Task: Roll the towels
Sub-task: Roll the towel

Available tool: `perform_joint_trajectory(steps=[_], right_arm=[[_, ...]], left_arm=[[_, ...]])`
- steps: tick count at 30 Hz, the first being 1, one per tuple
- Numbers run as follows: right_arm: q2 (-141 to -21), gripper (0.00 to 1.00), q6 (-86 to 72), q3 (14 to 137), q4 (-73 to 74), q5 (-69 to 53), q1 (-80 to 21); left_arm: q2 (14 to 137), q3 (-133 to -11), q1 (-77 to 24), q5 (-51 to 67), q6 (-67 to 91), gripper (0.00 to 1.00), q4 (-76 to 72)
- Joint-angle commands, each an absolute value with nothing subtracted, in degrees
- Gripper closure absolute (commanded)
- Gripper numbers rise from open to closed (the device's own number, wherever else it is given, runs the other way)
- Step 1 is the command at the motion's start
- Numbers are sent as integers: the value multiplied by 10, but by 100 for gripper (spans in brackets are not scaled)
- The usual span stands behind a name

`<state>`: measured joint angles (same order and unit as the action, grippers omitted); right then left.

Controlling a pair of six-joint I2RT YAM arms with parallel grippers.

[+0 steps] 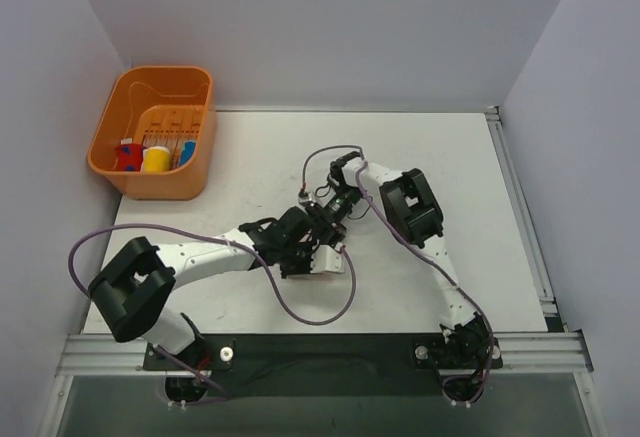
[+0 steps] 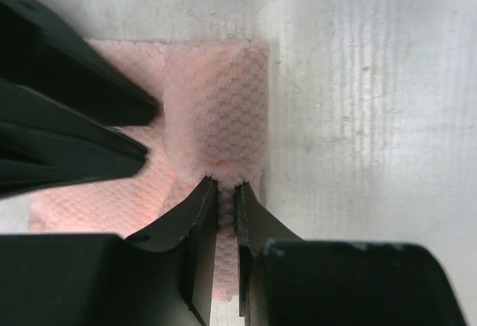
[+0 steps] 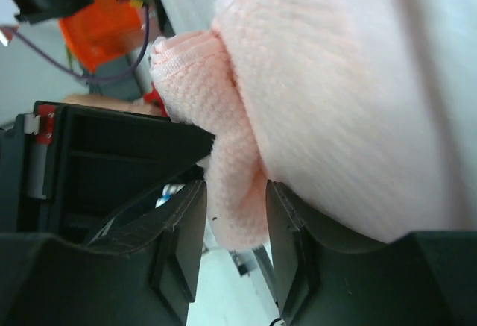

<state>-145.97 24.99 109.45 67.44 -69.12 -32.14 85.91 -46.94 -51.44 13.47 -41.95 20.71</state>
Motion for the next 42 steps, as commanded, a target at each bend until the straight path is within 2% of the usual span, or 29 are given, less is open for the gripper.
perform_joint_trajectory(steps=[1, 8, 10, 13, 19, 23, 27, 33, 37, 42], right_arm=[[-1360, 62, 141, 1071, 597, -638, -279], [-1175, 53, 79, 985, 481, -522, -193], [-1137, 51, 79, 945, 460, -509, -165], [-1058, 41, 92, 899, 440, -490, -139], [-894, 31, 166, 780, 424, -426, -140], [-811, 32, 216, 726, 415, -378, -197], [-802, 34, 250, 697, 400, -335, -309], [-844, 34, 315, 694, 329, -213, -471], [-892, 33, 360, 677, 238, -154, -553], [-970, 31, 407, 651, 121, -94, -593]], left_arm=[[905, -492, -487, 256, -392, 91, 355], [1000, -624, -392, 365, -420, 90, 483], [1047, -682, -368, 392, -424, 86, 525], [1119, -762, -337, 424, -439, 84, 583], [1257, -875, -290, 468, -475, 82, 671], [1343, -981, -279, 472, -504, 80, 746], [1409, -1035, -279, 470, -525, 78, 811], [1411, -1007, -279, 475, -546, 76, 831], [1422, -992, -279, 471, -561, 72, 834], [1434, -994, -279, 474, -568, 71, 838]])
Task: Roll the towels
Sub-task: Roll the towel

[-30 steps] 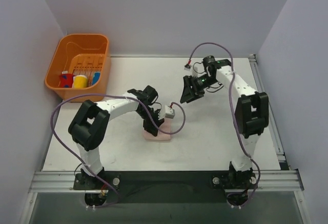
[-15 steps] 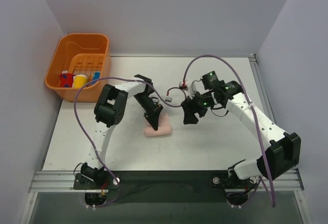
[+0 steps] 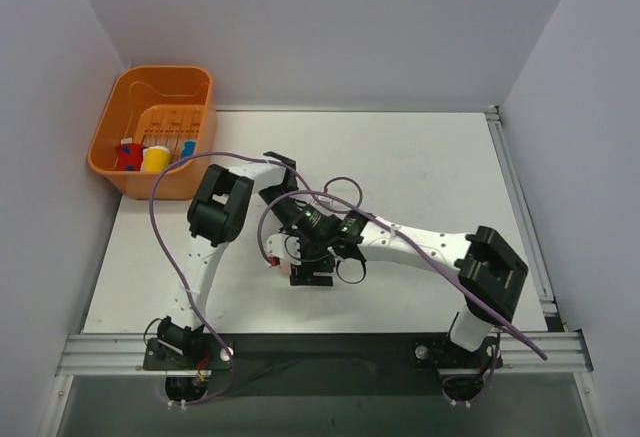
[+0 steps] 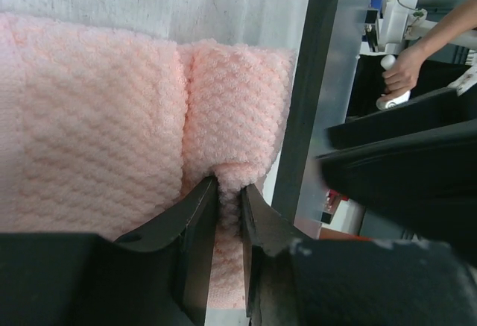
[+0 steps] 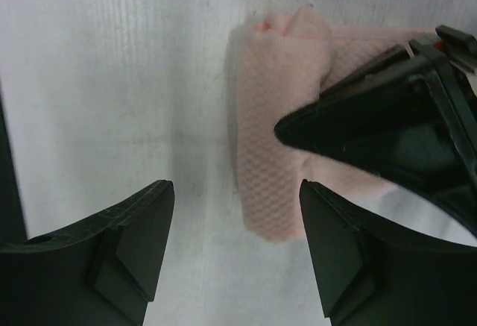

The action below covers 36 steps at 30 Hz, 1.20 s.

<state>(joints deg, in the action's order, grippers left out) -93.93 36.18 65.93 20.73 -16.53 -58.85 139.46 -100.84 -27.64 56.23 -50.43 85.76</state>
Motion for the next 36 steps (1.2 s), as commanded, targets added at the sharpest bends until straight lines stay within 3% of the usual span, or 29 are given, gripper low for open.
perform_joint_trajectory(steps=[1, 4, 8, 9, 10, 13, 19, 26, 36], right_arm=[[-980, 32, 411, 650, 112, -87, -595], [-1007, 35, 424, 632, 81, -74, -601], [-1035, 52, 426, 612, 64, -74, -601], [-1039, 58, 426, 602, 62, -73, -600], [-1041, 73, 426, 598, 62, -79, -599], [-1018, 100, 407, 585, 78, -115, -588], [-1000, 100, 394, 606, 202, -249, -559], [-1066, 100, 390, 679, 326, -344, -527], [-1184, 100, 359, 801, 432, -440, -479]], left_arm=[[1435, -997, -279, 475, -568, 71, 838], [1444, -1004, -278, 475, -568, 70, 845], [1451, -1011, -272, 480, -569, 69, 851], [1450, -1011, -271, 481, -568, 69, 851], [1448, -1009, -267, 483, -567, 69, 847], [1435, -1002, -261, 485, -549, 65, 832], [1355, -1010, -216, 499, -477, 44, 766], [1243, -1064, -126, 567, -387, 39, 721], [1083, -1080, 34, 538, -185, 37, 524]])
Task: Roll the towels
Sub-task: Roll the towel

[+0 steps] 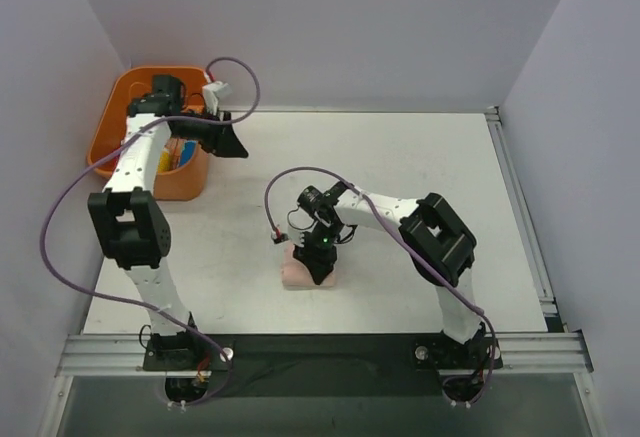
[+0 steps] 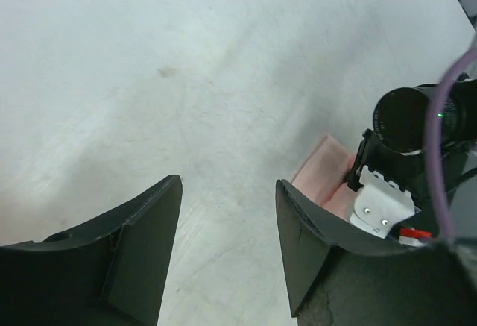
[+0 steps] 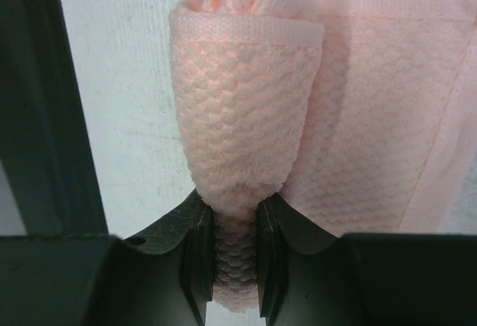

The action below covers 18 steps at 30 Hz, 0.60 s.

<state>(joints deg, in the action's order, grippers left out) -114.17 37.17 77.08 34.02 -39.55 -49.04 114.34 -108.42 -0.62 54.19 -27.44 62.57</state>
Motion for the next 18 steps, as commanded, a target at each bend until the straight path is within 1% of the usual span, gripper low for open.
perform_joint_trajectory(steps=[1, 2, 5, 6, 7, 8, 9, 10, 12, 13, 15, 16, 17, 18], right_arm=[[-1213, 100, 367, 818, 451, -447, -476], [-1229, 100, 370, 832, 486, -463, -472], [-1280, 100, 371, 876, 521, -498, -451], [-1289, 100, 371, 884, 526, -507, -441], [-1309, 100, 372, 904, 545, -515, -436], [-1319, 100, 377, 916, 554, -534, -432], [-1338, 100, 377, 925, 561, -543, -426], [-1346, 100, 376, 945, 574, -552, -417], [-1365, 100, 373, 967, 585, -574, -408], [-1384, 100, 373, 975, 600, -580, -403], [-1411, 100, 381, 1005, 615, -591, -397], [-1419, 99, 384, 1016, 634, -592, -396], [-1426, 99, 386, 1033, 640, -594, -395], [-1440, 99, 391, 1040, 647, -597, -395]], left_arm=[[1063, -1063, 43, 531, -177, 37, 499], [1017, -1019, 51, 528, -177, 36, 460], [914, -943, 62, 514, -226, 35, 433], [885, -885, 61, 514, -269, 34, 432], [825, -846, 57, 510, -290, 33, 425], [794, -810, 53, 504, -307, 32, 418], [763, -736, 45, 498, -350, 29, 417], [704, -703, 23, 479, -375, 27, 416], [652, -633, -22, 453, -429, 24, 404], [610, -581, -79, 419, -447, 23, 404], [575, -527, -140, 381, -484, 22, 394], [550, -479, -179, 335, -489, 22, 367], [541, -458, -246, 310, -495, 22, 350], [534, -439, -281, 263, -498, 22, 330]])
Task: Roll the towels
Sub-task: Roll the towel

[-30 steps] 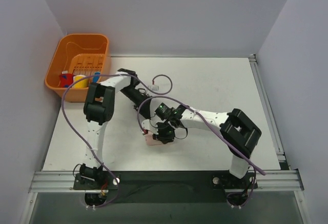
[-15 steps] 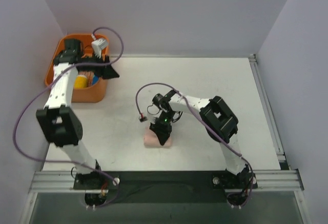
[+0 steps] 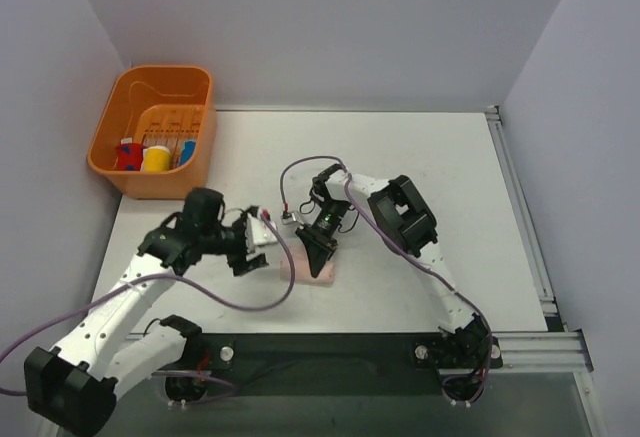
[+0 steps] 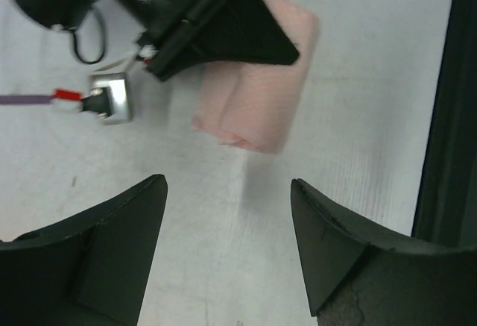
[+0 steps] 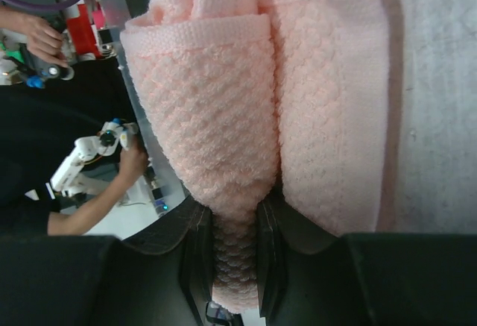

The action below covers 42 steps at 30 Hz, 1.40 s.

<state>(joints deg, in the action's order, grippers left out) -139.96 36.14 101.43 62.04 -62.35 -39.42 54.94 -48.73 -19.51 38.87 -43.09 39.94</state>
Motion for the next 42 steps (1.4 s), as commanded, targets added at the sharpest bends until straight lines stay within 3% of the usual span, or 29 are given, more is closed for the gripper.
perform_joint_trajectory(steps=[1, 2, 9, 18, 25, 28, 29, 32, 36, 39, 42], right_arm=[[-1445, 99, 394, 1047, 658, -596, -394], [-1451, 99, 395, 1052, 663, -596, -393], [-1480, 98, 396, 1072, 681, -595, -392], [-1491, 86, 382, 1084, 681, -593, -390], [-1482, 83, 381, 1080, 680, -593, -388], [-1476, 80, 379, 1078, 681, -591, -388], [-1473, 78, 378, 1078, 681, -591, -388], [-1462, 67, 373, 1080, 681, -586, -385], [-1435, 55, 351, 1100, 681, -563, -361], [-1409, 45, 312, 1133, 678, -556, -336], [-1361, 41, 269, 1151, 665, -564, -295]], left_arm=[[529, -419, -308, 244, -502, 22, 291], [531, -390, -360, 226, -505, 22, 273], [605, -350, -469, 138, -498, 21, 144], [714, -367, -509, 168, -515, 28, 118], [805, -371, -512, 153, -484, 35, 111], [819, -378, -512, 158, -473, 46, 135], [820, -380, -512, 163, -469, 58, 142], [831, -391, -512, 170, -465, 77, 184], [838, -413, -510, 195, -457, 87, 249], [838, -427, -503, 242, -440, 89, 300], [858, -456, -476, 297, -425, 90, 356]])
